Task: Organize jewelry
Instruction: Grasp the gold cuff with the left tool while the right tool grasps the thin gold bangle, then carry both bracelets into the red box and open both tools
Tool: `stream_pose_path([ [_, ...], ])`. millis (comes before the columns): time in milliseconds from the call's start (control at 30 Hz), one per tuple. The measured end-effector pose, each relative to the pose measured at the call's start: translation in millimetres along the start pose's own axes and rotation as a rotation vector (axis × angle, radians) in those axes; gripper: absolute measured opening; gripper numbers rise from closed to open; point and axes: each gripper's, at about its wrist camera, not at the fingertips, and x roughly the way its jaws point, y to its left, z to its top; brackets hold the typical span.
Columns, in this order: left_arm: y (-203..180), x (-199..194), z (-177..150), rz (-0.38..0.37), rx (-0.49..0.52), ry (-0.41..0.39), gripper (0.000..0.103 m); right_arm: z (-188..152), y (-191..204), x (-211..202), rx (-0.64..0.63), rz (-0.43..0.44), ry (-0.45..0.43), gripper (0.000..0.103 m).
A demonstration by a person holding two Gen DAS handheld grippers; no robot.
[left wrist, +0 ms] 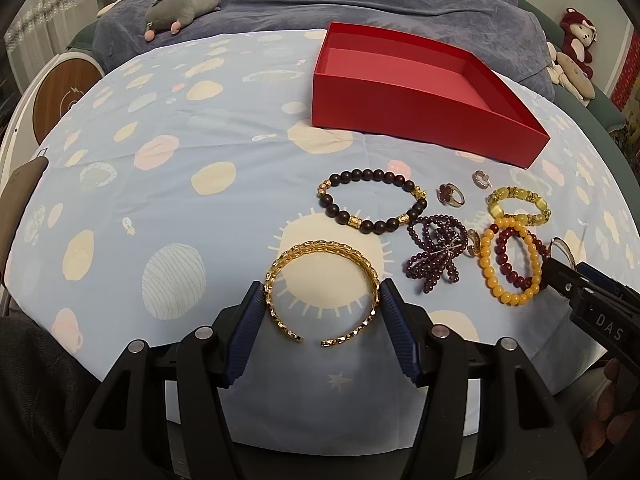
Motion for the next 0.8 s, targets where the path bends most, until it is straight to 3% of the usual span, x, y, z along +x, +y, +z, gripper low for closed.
stream_pose_path([
  [467,-1,-20,25,-0.026,-0.004,-0.051,0.056,18,6,-28,-0.010,0.069,-0.043,0.060],
  [633,-7,-20,63,-0.037,0.014,-0.074,0.056,61,14,-30,-0.040,0.094,-0.086,0.060],
  [800,-20,-8,129,-0.078,0.026,-0.101,0.056,124,21,-15,-0.068,0.108,-0.119,0.060],
])
